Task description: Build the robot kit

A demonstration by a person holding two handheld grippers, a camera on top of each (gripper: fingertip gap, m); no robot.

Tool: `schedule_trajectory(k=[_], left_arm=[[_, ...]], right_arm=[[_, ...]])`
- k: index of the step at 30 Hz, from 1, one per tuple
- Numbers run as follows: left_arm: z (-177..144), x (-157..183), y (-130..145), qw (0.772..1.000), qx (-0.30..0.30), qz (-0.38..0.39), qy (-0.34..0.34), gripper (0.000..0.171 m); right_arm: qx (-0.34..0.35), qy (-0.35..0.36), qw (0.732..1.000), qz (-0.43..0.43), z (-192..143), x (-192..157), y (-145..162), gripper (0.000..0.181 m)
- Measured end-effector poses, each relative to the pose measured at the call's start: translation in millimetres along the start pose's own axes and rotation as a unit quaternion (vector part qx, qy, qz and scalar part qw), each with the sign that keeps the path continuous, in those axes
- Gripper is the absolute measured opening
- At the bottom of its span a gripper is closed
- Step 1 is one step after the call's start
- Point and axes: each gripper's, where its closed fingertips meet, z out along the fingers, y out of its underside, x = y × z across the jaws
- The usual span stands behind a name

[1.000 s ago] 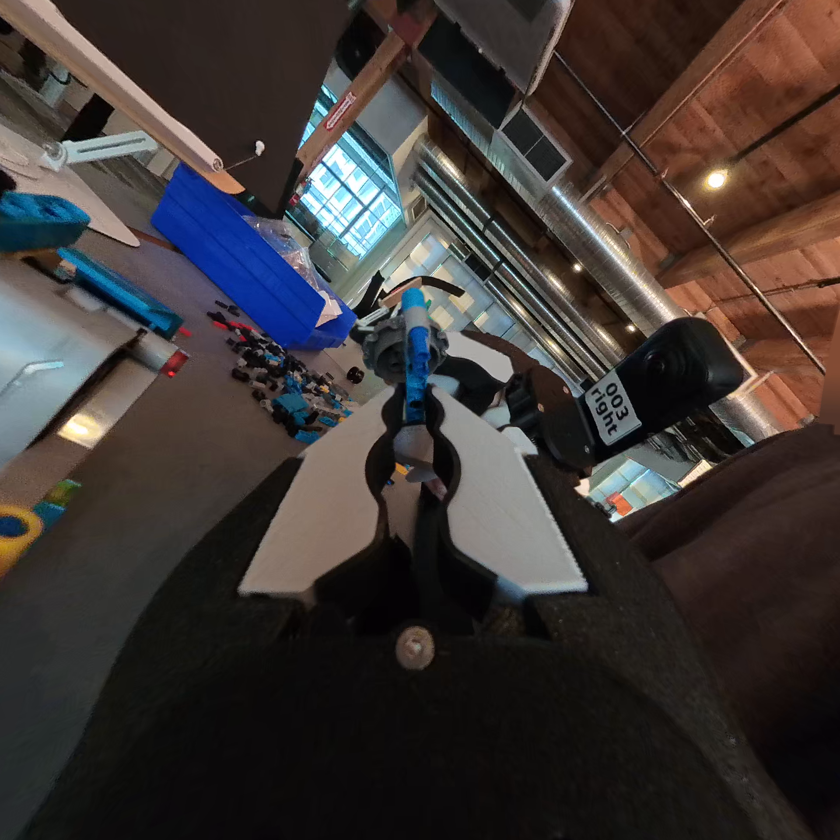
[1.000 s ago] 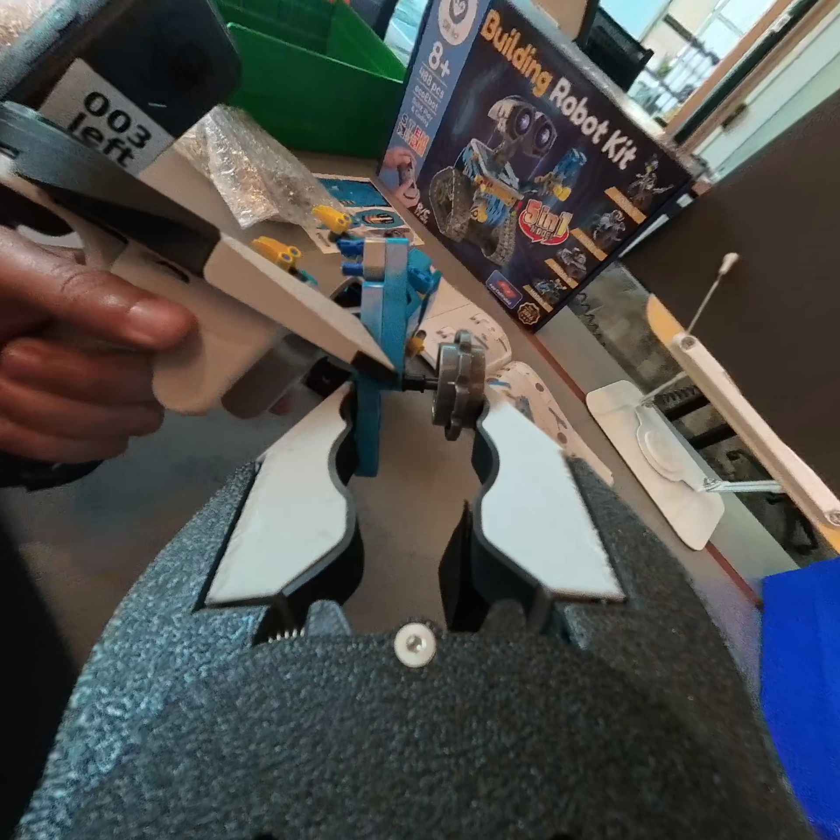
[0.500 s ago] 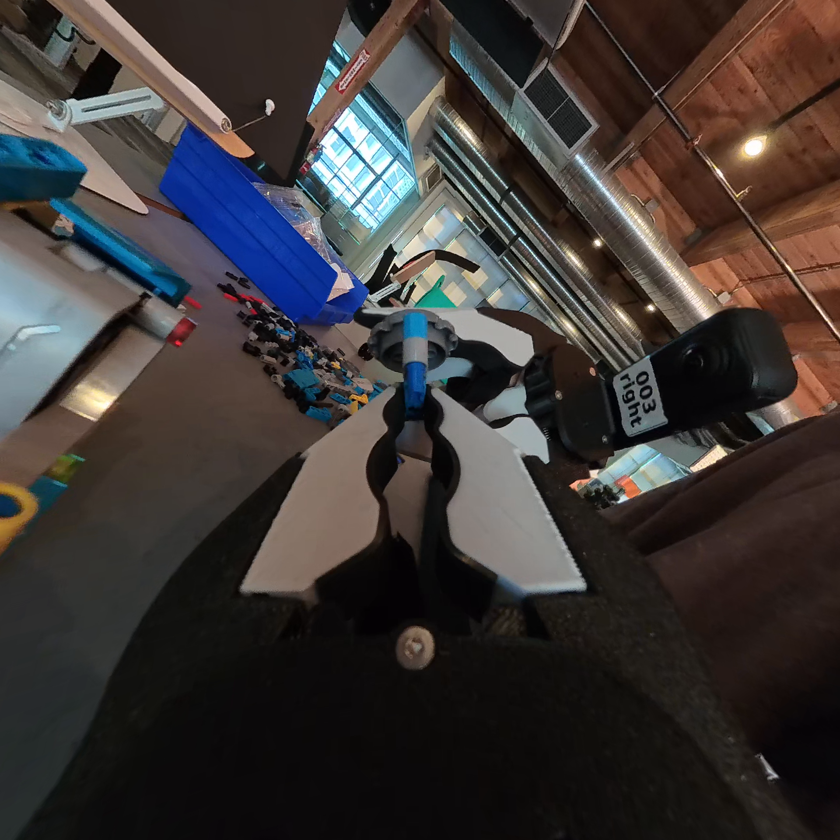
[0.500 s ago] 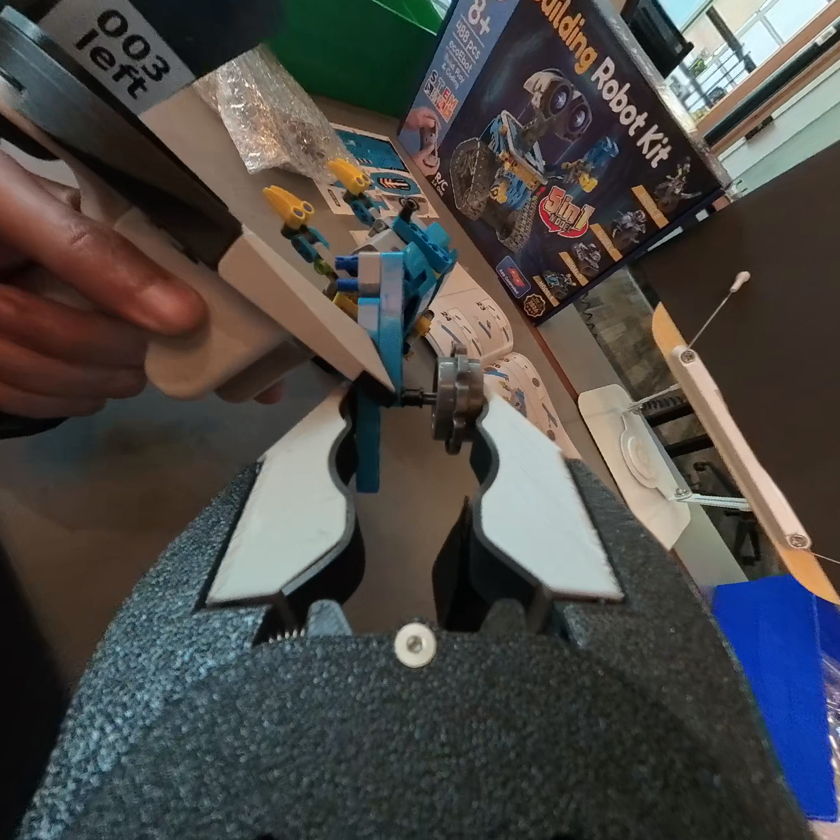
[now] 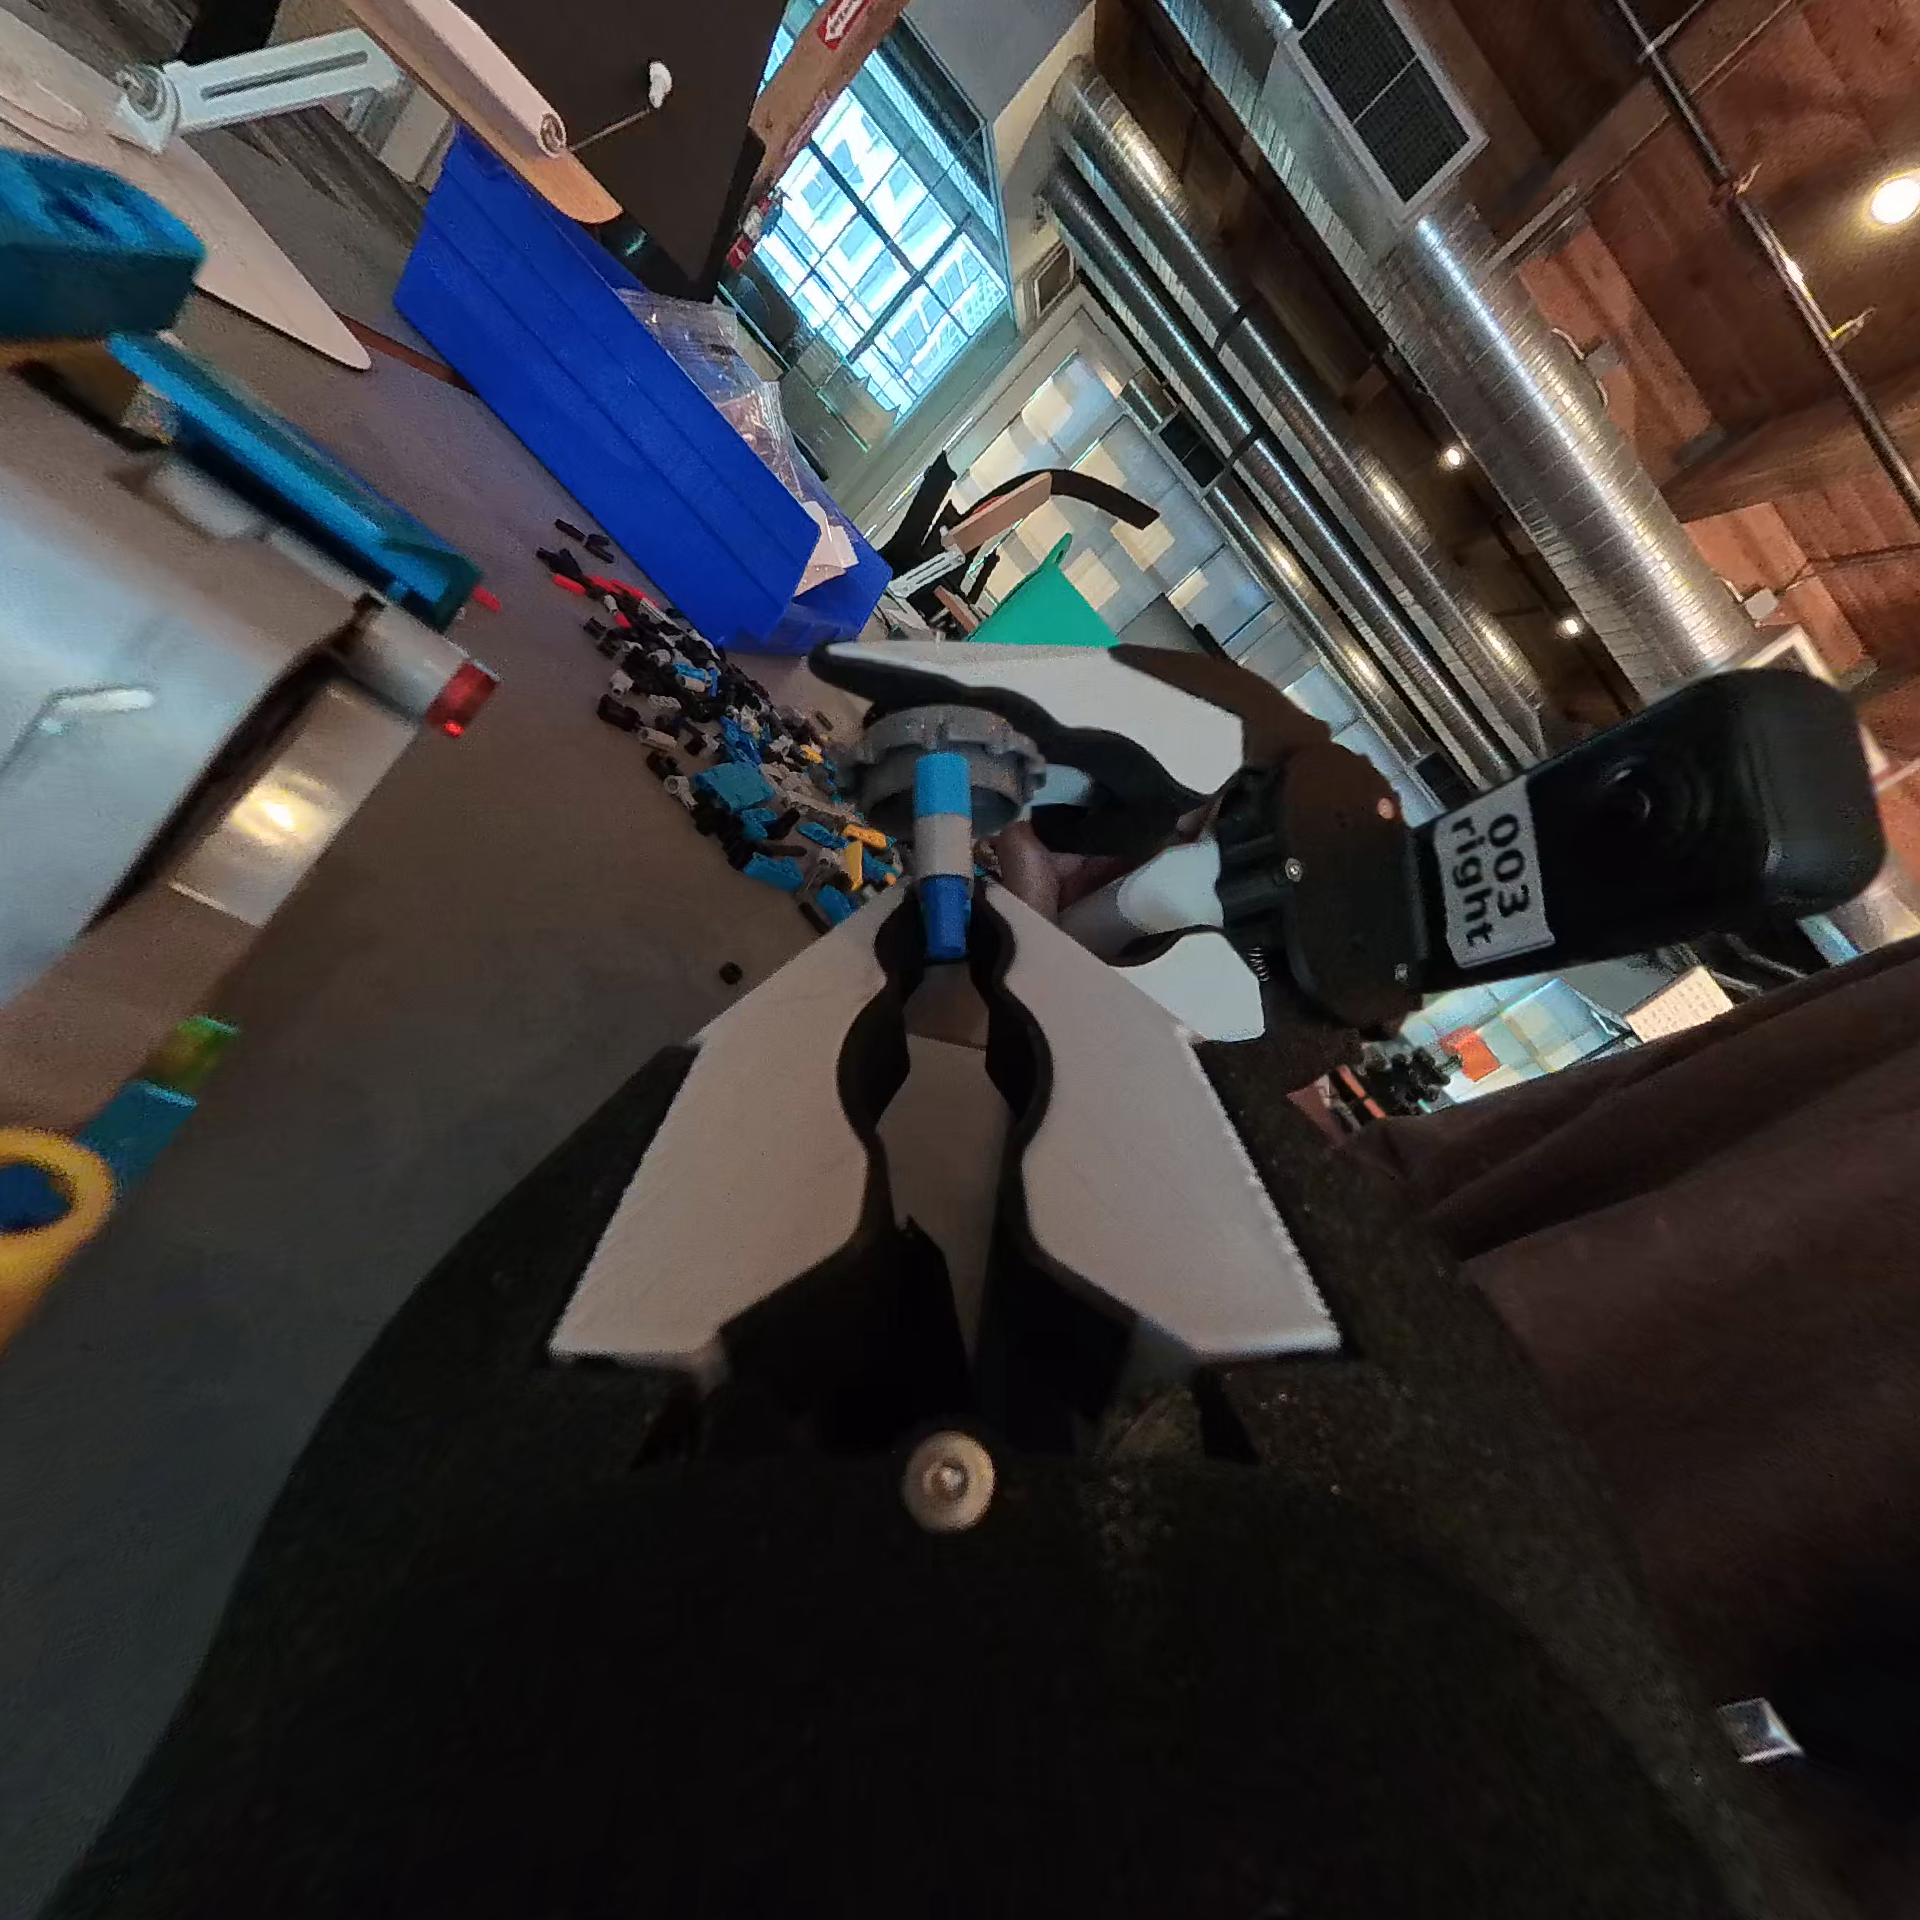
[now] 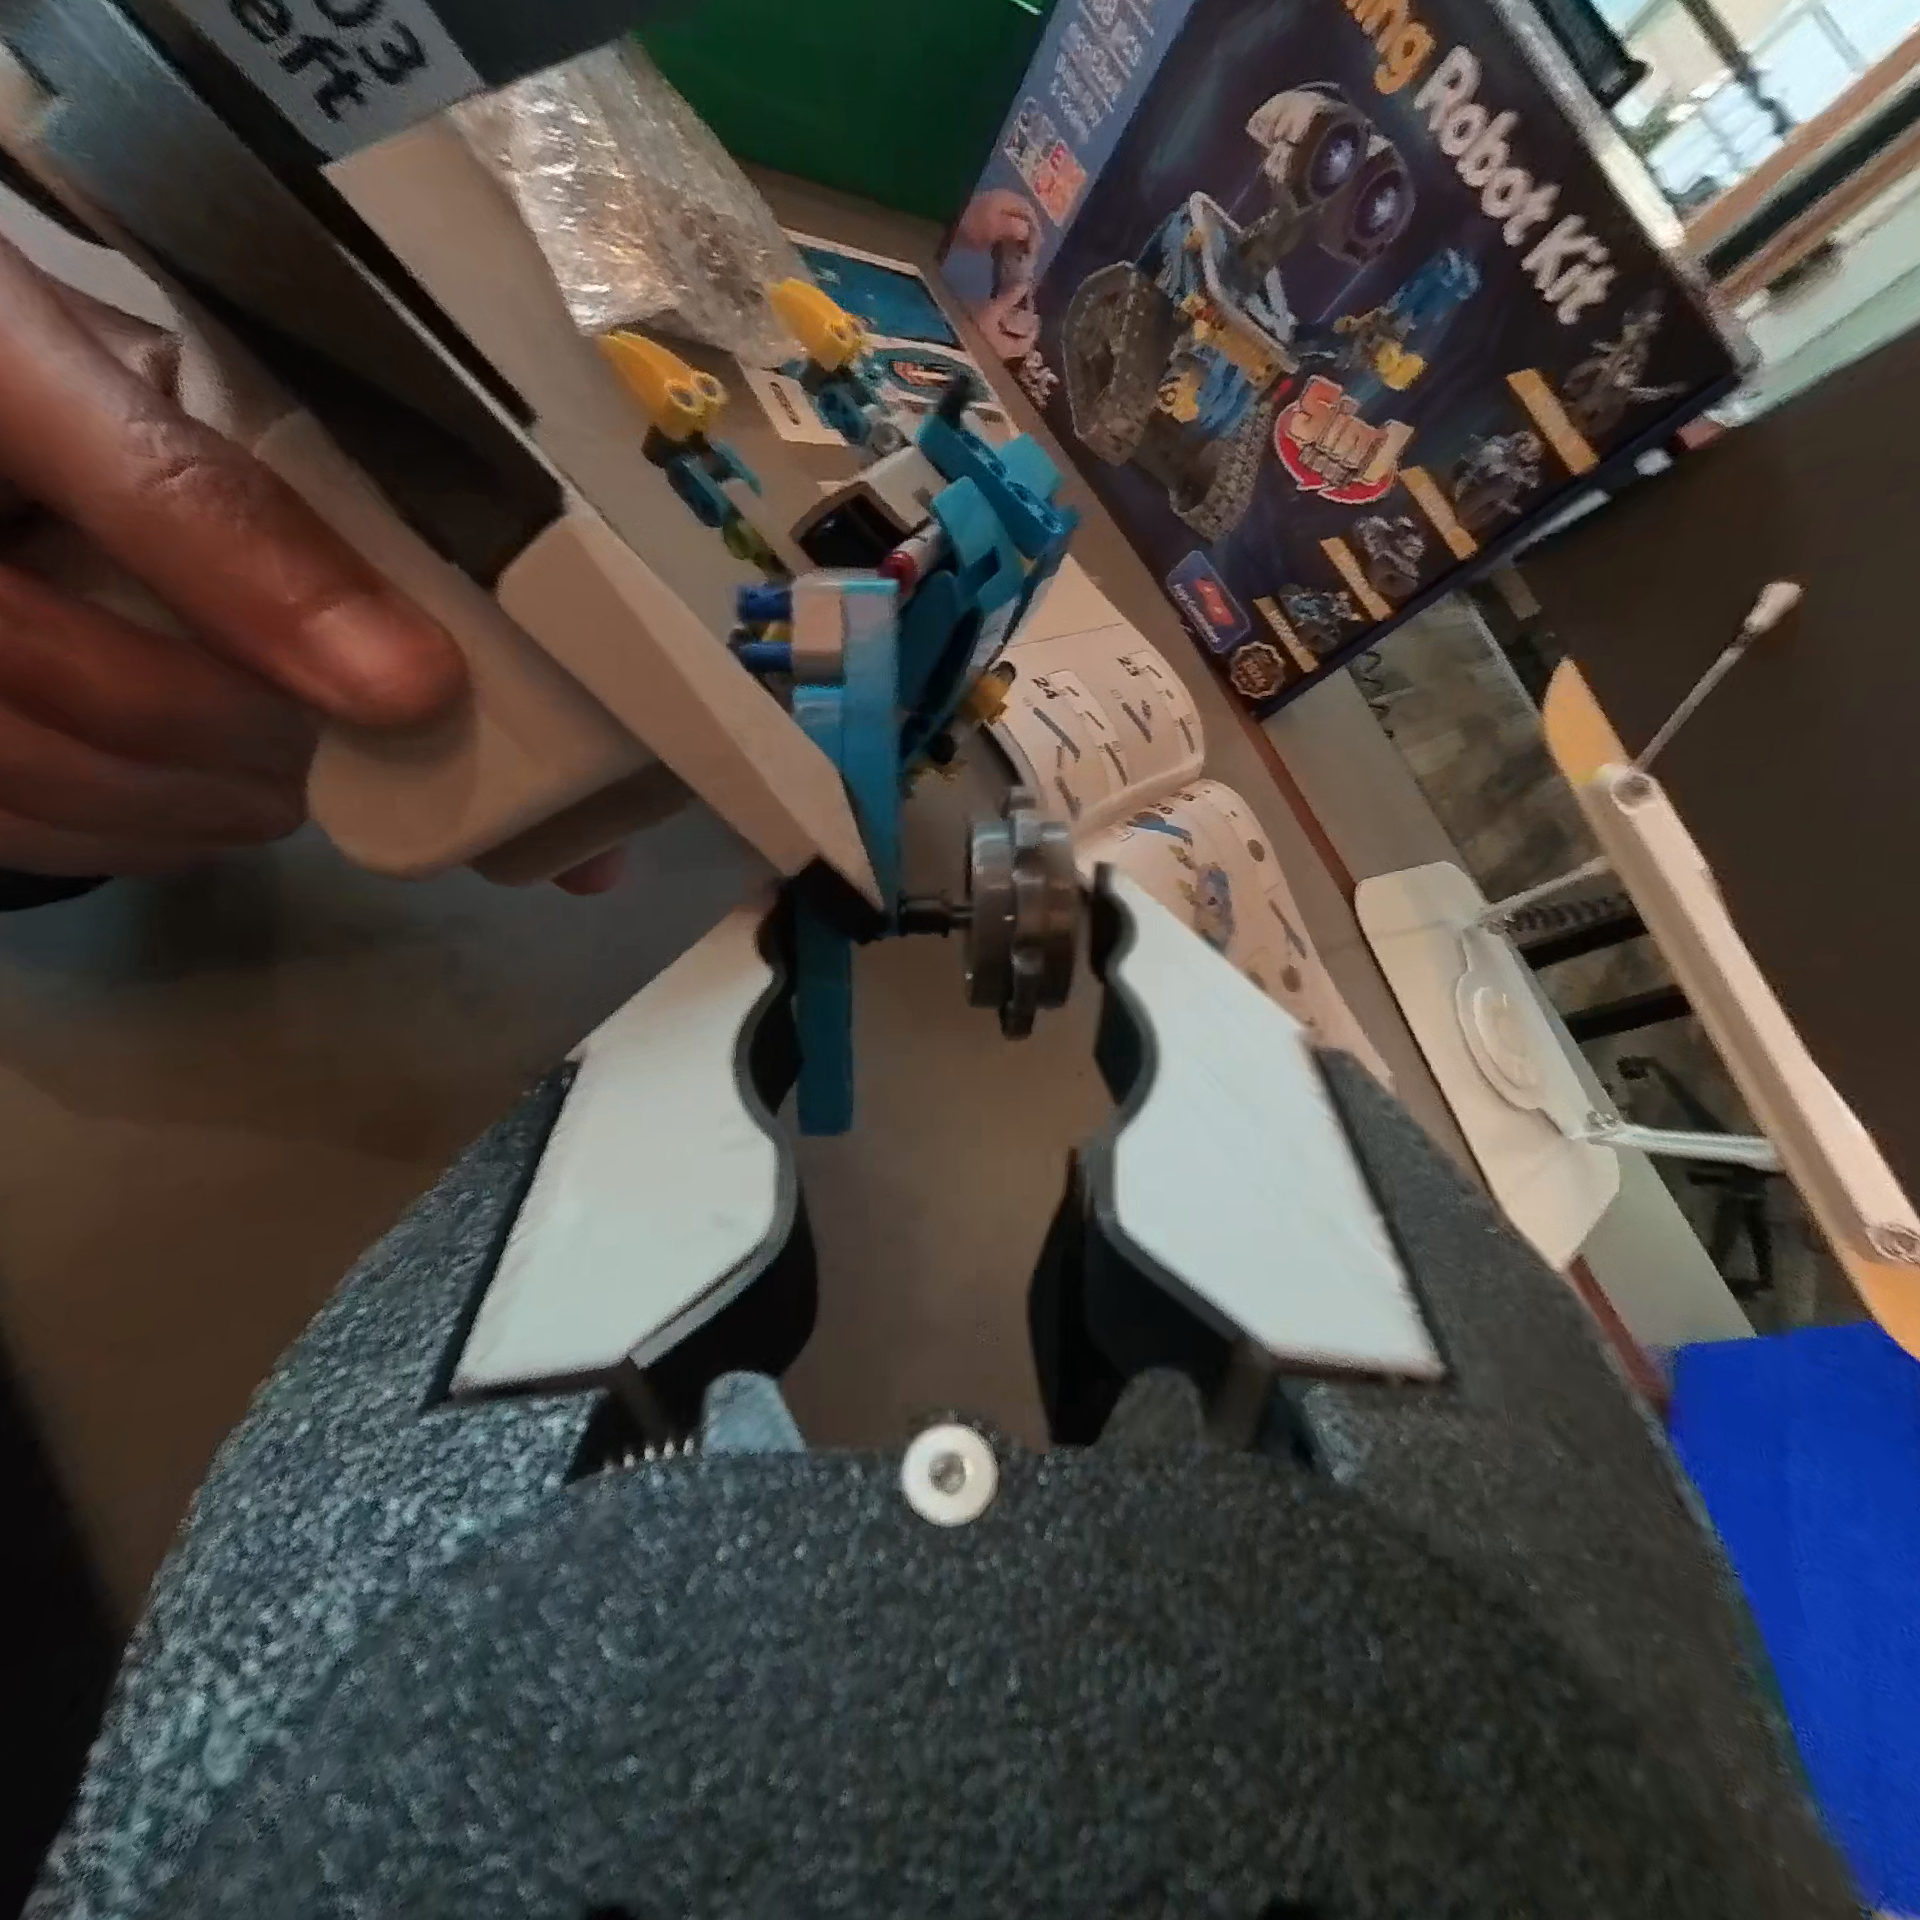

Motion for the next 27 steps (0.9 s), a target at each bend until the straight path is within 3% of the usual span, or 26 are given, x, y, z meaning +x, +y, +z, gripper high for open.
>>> schedule_trajectory(k=[1,2,7,22,25,27], left_arm=[[0.1,0.0,0.7,1.000,-0.001,0.001,-0.001,0.006],[0.0,-0.5,0.7,1.000,-0.001,0.000,-0.002,0.006],[-0.7,-3.8,3.2,1.000,-0.009,-0.002,-0.009,0.006],[-1.6,-3.6,3.9,1.000,-0.009,0.020,-0.020,0.006],[-1.6,8.8,-3.4,0.999,0.013,0.046,0.003,0.007],[-9.7,28.6,-18.3,0.993,0.057,0.092,0.036,0.007]], right_arm=[[-0.006,0.006,1.000,-0.005,0.1,0.1,0.7,0.057],[-0.007,-0.004,1.000,-0.008,0.2,-4.5,1.1,0.047],[-0.011,0.002,0.999,-0.032,2.3,-6.0,3.8,0.045],[-0.004,-0.019,0.999,0.045,3.5,-11.7,5.4,0.042],[0.012,0.015,1.000,0.008,-3.5,-3.1,-4.6,0.044],[0.030,0.050,0.998,-0.015,-16.3,6.1,-16.7,0.059]])
